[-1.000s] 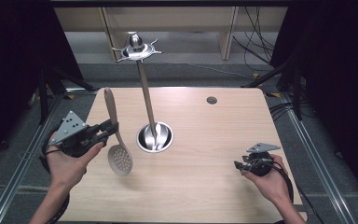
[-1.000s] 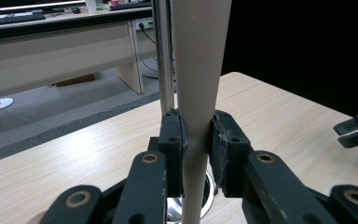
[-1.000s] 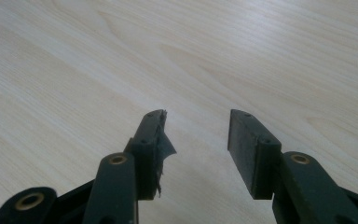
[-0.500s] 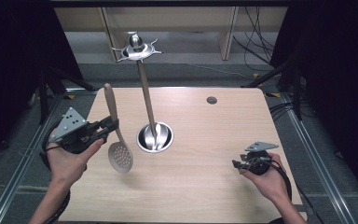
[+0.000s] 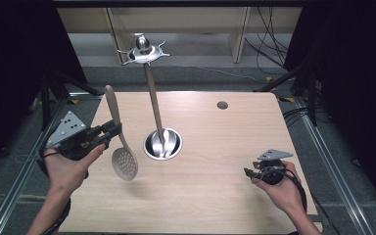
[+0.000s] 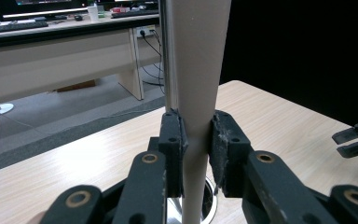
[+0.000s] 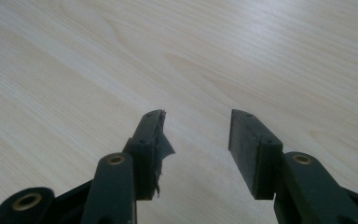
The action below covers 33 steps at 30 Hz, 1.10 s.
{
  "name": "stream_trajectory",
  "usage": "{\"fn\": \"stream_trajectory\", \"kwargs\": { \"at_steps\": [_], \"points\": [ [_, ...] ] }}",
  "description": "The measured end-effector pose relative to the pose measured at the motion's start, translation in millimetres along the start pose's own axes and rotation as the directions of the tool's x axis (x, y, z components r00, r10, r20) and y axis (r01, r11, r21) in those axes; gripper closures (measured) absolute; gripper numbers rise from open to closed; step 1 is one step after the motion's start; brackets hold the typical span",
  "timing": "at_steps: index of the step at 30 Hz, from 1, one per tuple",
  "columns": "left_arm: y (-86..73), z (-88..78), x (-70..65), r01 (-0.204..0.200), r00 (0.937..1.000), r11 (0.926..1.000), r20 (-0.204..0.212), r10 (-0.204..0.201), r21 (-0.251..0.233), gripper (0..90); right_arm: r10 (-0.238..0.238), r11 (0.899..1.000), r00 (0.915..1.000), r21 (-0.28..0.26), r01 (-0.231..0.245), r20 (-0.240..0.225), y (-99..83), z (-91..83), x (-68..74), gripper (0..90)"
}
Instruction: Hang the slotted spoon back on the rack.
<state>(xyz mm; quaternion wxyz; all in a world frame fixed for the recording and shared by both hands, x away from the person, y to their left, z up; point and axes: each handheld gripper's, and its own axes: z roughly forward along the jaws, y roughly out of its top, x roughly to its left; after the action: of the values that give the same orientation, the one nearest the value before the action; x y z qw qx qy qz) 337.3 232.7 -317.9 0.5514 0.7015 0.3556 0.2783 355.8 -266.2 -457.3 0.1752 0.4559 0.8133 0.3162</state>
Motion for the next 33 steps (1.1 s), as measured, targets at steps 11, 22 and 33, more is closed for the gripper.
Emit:
{"fn": "stream_trajectory", "kwargs": {
  "at_steps": [11, 22, 33],
  "points": [
    [7.5, 4.8, 4.1, 0.014, 0.9999, 0.9999, 0.006, -0.014, 0.003, 74.7, -0.005, 1.0, 1.0, 0.006, 0.005, -0.006, -0.8, 1.2, -1.1, 55.3],
    [17.7, 10.2, 3.9, 0.008, 0.9998, 0.9999, 0.018, -0.009, 0.009, 74.7, -0.019, 1.0, 0.9998, 0.003, 0.019, -0.006, -2.1, 1.8, -1.5, 54.8],
    [20.2, 16.9, 6.3, 0.015, 0.9996, 0.9998, 0.025, -0.015, 0.015, 74.6, 0.0, 1.0, 1.0, 0.013, 0.0, -0.009, -1.6, 0.9, -1.0, 54.6]
  ]
}}
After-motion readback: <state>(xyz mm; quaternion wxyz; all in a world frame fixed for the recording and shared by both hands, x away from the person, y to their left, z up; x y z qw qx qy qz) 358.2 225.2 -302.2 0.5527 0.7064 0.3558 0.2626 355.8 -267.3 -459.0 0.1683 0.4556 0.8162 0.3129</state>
